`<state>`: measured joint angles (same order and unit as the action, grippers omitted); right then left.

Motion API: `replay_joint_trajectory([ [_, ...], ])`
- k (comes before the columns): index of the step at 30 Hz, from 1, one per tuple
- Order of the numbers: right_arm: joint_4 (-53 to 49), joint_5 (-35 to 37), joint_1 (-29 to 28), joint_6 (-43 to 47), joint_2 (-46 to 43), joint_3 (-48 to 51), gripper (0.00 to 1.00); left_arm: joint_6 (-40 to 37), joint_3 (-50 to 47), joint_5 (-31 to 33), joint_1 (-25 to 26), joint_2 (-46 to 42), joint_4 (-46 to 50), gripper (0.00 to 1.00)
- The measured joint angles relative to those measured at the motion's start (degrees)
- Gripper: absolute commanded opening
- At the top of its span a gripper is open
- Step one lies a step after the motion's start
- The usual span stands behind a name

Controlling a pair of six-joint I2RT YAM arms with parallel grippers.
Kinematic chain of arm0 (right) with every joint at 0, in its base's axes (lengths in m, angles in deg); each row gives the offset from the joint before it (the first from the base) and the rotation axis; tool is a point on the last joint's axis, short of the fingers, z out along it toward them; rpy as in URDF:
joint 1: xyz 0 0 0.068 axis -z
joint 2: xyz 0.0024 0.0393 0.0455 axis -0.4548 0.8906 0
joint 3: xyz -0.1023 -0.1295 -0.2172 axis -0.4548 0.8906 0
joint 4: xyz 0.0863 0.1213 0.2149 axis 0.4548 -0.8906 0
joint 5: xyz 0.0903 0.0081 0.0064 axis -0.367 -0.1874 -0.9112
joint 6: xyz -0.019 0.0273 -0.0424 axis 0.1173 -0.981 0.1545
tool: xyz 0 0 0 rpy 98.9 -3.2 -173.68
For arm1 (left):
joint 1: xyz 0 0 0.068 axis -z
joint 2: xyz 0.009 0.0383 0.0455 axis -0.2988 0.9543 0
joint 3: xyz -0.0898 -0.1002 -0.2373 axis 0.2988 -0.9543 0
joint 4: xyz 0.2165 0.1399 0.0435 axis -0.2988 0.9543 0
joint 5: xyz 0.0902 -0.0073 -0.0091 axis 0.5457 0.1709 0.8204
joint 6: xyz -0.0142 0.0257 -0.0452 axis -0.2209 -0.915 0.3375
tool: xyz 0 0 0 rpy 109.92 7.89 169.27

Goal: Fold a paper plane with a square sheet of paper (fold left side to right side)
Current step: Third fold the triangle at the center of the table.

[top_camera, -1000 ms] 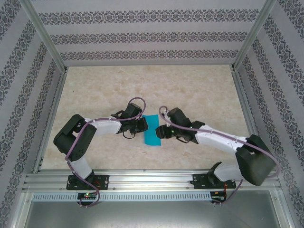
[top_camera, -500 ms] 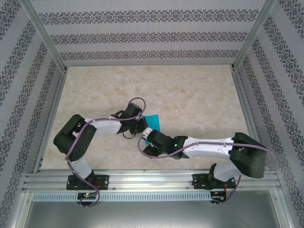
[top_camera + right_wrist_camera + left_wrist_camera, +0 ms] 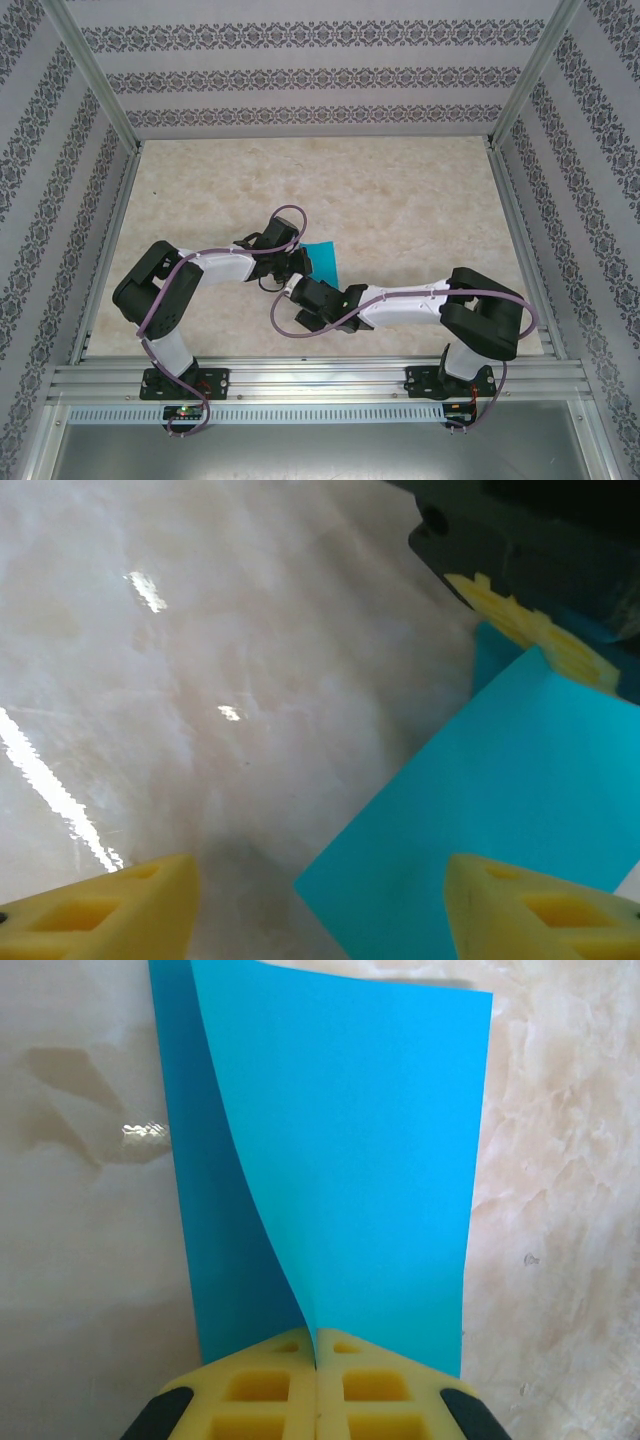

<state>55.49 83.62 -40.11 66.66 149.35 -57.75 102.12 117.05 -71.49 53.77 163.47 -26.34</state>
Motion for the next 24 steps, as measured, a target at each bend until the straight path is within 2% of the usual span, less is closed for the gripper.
replay_joint_trajectory([
  [14, -0.4, 1.4, 0.0, 1.3, 0.0, -0.8, 0.10, 0.0, 0.0, 0.0, 0.0, 0.0, 0.0, 0.07],
  [16, -0.4, 1.4, 0.0, 1.5, 0.0, -1.0, 0.01, 0.0, 0.0, 0.0, 0.0, 0.0, 0.0, 0.07],
  [21, -0.4, 1.2, 0.0, 2.1, 0.0, -1.0, 0.00, 0.0, 0.0, 0.0, 0.0, 0.0, 0.0, 0.07],
  [24, -0.4, 0.9, 0.0, 2.1, 0.0, -1.0, 0.00, -0.1, 0.0, 0.0, 0.0, 0.0, 0.1, 0.11],
])
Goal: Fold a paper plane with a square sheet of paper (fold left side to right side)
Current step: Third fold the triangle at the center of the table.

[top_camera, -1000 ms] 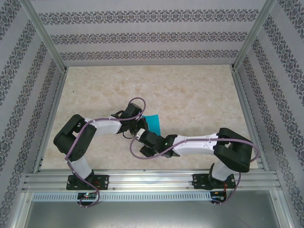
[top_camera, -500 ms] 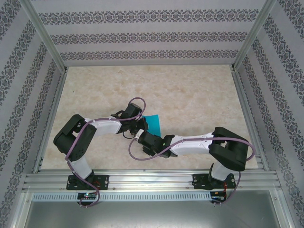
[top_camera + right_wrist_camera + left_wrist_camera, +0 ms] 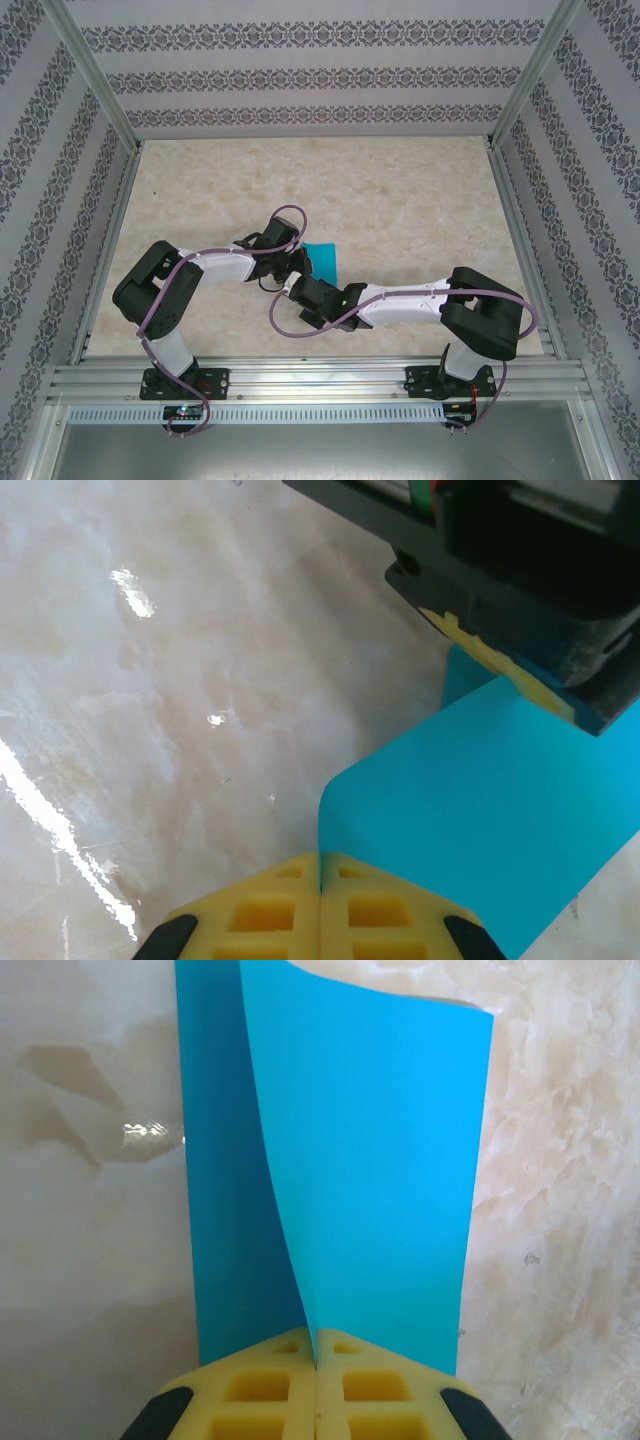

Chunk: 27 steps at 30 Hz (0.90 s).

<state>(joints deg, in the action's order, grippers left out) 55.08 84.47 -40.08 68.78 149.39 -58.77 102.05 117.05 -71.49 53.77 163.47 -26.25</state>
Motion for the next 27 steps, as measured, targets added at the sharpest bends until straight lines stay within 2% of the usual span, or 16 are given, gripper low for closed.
replay_joint_trajectory([
  [2, 0.0, -0.6, 0.0, 0.0, -0.1, 0.0, 0.00, -0.2, 0.0, 0.0, 0.0, 0.0, 0.2, 0.15],
  [4, 0.0, -1.9, 0.0, 0.0, -0.4, 0.0, 0.00, -0.4, 0.0, 0.0, 0.0, -0.3, 0.8, 0.26],
  [13, 0.0, -7.4, 1.7, -0.1, -1.5, 0.0, 0.00, -4.1, 0.5, 0.2, -1.6, -6.7, 7.0, 0.53],
  [16, 0.1, -8.3, 2.1, 0.0, -1.5, 0.0, 0.00, -5.9, 1.2, 0.2, -3.3, -7.8, 10.3, 0.52],
  [18, 0.1, -9.0, 2.3, 0.0, -1.5, 0.0, 0.00, -6.8, 1.3, 0.2, -4.6, -8.2, 12.0, 0.48],
  [23, 0.3, -9.8, 2.4, -0.1, -1.5, 0.2, 0.00, -9.1, 2.6, -1.0, -6.4, -8.4, 15.0, 0.30],
  [27, 0.7, -10.5, 3.0, -0.1, -1.5, 0.7, 0.00, -10.3, 6.7, -4.1, -6.3, -6.9, 14.8, 0.23],
])
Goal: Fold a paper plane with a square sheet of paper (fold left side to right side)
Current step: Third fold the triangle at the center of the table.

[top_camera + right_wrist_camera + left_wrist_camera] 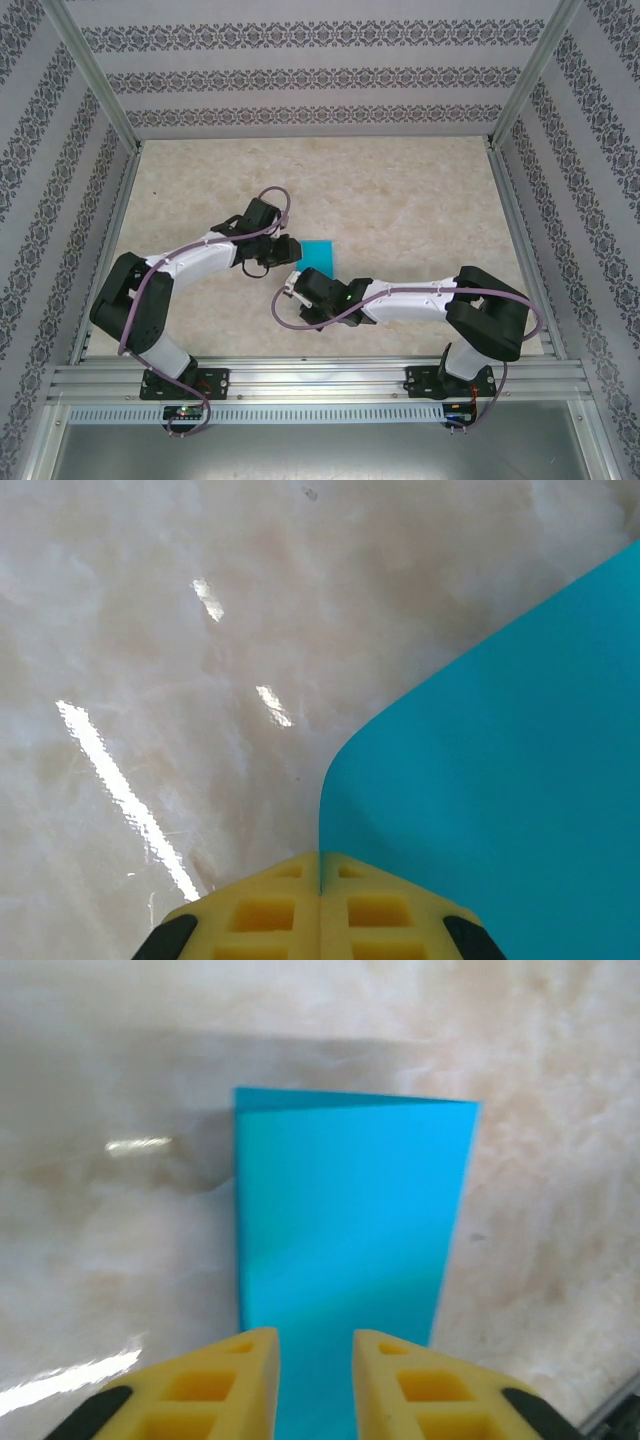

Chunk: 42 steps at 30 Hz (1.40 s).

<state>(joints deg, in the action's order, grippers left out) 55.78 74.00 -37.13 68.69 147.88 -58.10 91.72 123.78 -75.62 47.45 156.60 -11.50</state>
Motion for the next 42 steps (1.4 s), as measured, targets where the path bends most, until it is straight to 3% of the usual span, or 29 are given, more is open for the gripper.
replay_joint_trajectory([
  [8, 0.5, -0.3, 1.4, -0.6, 0.0, 0.4, 0.00, -1.0, 8.8, -4.9, 1.0, 10.5, -1.1, 0.19],
  [19, 0.7, -1.7, 3.0, -1.7, 0.0, 1.0, 0.00, -3.1, 16.0, -6.4, 1.7, 21.2, -0.9, 0.17],
  [31, 0.9, -8.2, 6.8, -3.5, -0.5, 1.0, 0.00, -4.4, 16.2, -6.2, 2.0, 23.6, -0.2, 0.14],
  [42, 2.6, -19.6, 16.1, -7.3, -2.6, 3.0, 0.00, -4.8, 16.2, -6.2, 1.9, 23.8, -0.2, 0.13],
])
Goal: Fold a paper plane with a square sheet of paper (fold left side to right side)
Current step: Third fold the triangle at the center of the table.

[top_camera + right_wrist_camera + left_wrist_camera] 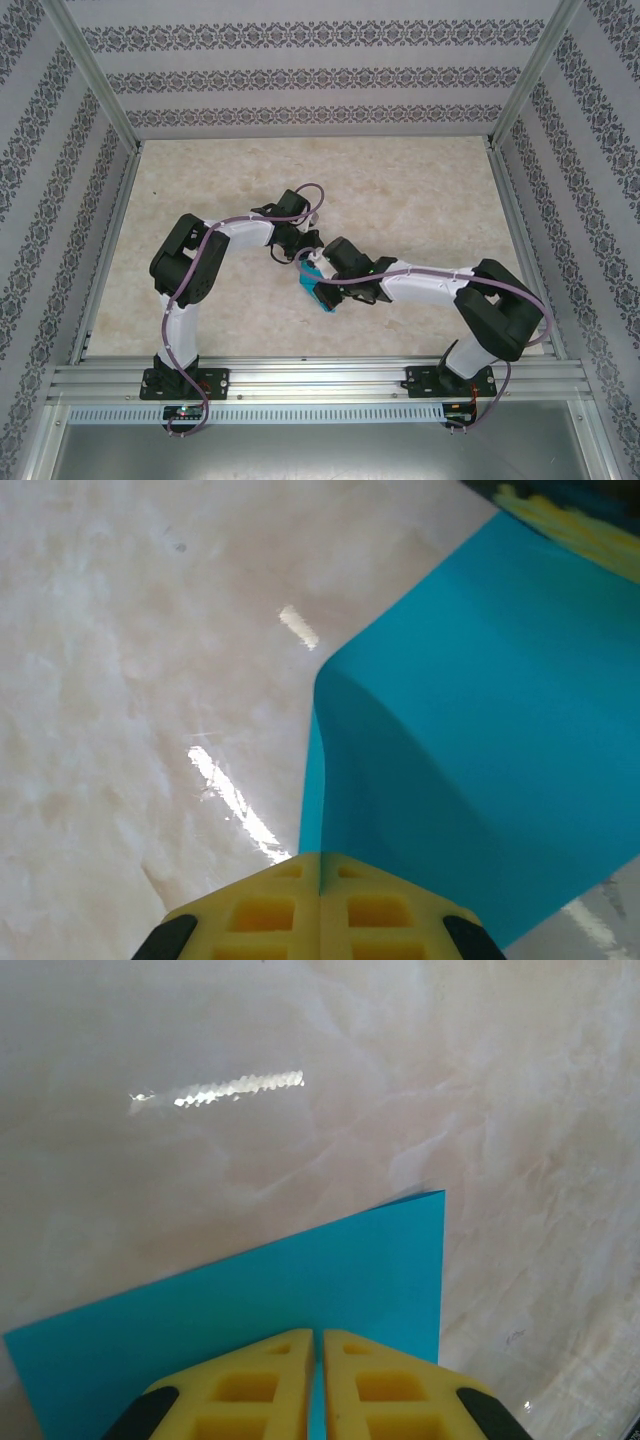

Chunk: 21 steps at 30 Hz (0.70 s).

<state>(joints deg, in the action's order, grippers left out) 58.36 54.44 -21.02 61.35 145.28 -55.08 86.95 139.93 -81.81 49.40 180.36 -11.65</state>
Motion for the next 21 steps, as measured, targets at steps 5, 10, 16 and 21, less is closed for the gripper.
replay_joint_trajectory([
  [5, 0.8, -3.9, 3.6, -2.0, 0.0, 0.8, 0.00, 0.0, 0.0, 0.0, 0.0, 0.0, 0.0, 0.13],
  [10, 0.9, -6.2, 5.5, -3.5, 0.0, 1.0, 0.00, 0.0, 0.0, 0.0, 0.0, 0.0, 0.0, 0.12],
  [16, 0.9, -7.0, 6.8, -4.7, 1.3, 1.0, 0.00, 0.0, 0.0, 0.1, 0.0, 0.1, 0.0, 0.12],
  [21, 0.9, -7.2, 7.4, -5.7, 2.9, 1.0, 0.00, 0.0, 0.1, 0.2, 0.0, 0.2, 0.0, 0.12],
])
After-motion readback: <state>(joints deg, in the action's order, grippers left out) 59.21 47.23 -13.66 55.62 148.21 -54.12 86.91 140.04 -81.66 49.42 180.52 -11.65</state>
